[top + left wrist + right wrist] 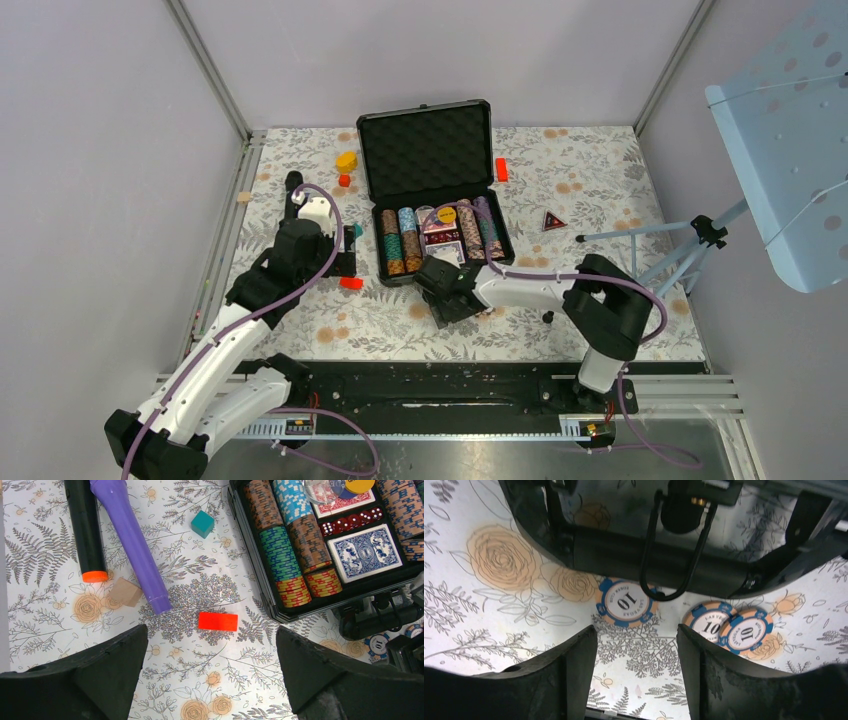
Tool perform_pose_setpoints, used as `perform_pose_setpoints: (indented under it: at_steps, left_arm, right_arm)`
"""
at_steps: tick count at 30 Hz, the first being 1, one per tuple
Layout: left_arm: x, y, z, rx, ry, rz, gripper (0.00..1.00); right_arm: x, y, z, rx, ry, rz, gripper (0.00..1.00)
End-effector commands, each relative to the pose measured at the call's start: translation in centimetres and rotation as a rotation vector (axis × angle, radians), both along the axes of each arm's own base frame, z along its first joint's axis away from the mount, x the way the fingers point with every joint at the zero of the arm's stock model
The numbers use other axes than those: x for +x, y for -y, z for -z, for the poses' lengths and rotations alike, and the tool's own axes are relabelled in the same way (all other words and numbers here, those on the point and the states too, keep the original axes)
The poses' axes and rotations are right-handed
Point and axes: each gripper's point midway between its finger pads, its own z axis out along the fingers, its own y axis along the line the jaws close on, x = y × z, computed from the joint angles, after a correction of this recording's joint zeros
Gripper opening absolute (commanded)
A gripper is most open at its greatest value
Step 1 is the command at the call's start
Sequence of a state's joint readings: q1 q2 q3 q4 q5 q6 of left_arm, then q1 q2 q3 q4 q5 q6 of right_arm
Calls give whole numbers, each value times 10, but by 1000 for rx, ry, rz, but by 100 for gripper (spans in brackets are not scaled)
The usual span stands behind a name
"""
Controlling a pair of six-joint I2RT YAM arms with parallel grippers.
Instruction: Pack up texas hold em set
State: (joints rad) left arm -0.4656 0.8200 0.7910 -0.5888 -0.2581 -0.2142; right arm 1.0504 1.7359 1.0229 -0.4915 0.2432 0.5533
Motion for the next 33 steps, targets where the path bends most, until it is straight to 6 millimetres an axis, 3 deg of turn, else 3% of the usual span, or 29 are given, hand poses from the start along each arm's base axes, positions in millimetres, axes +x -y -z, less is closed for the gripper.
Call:
perform_pose_setpoints:
  at_steps: [1, 8, 14, 21, 25, 33]
  left_arm:
    - [5, 3, -7, -24, 33, 3, 99]
    - [6, 3, -7, -23, 34, 1, 99]
    - [6, 3, -7, -24, 33, 2, 99]
    - [6, 4, -6, -24, 31, 3, 99]
    - [6, 4, -6, -23, 30, 4, 99]
    - [6, 4, -7, -24, 31, 4, 99]
  right_arm:
    - [10, 17, 16, -103, -14, -9, 66]
    - [16, 12, 26, -113, -42, -7, 58]
    - [10, 14, 32, -122, -75, -11, 53]
    - [2, 14, 35, -118, -115, -25, 63]
    - [0, 11, 35, -108, -125, -31, 63]
    - [-4, 13, 38, -124, -151, -33, 50]
